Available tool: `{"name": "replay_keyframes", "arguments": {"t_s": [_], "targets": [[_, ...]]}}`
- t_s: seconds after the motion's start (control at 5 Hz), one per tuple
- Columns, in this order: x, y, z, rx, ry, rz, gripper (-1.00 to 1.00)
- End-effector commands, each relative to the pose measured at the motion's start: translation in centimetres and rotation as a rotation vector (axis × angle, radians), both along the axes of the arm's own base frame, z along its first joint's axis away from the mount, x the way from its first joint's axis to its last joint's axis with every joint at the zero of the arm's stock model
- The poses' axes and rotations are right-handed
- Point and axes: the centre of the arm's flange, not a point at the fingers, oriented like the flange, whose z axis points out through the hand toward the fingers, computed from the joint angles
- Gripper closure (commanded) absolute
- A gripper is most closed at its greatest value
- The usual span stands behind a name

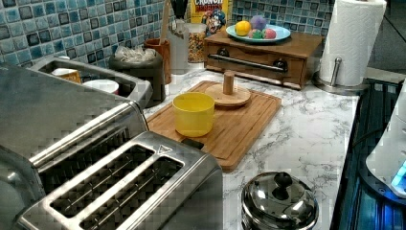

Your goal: Get a tea bag.

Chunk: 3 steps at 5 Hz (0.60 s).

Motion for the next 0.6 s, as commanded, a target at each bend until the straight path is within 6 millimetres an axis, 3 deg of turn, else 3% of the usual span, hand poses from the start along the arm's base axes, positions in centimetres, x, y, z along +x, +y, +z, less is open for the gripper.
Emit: {"name": "replay_keyframes", "arguments": {"t_s": [0.2,0.6], "targets": [[-1.56,2.17,1.7,0.052,-0.039,0.051,1.0],[-1.56,2.17,1.69,0.052,-0.038,0.051,1.0]]}}
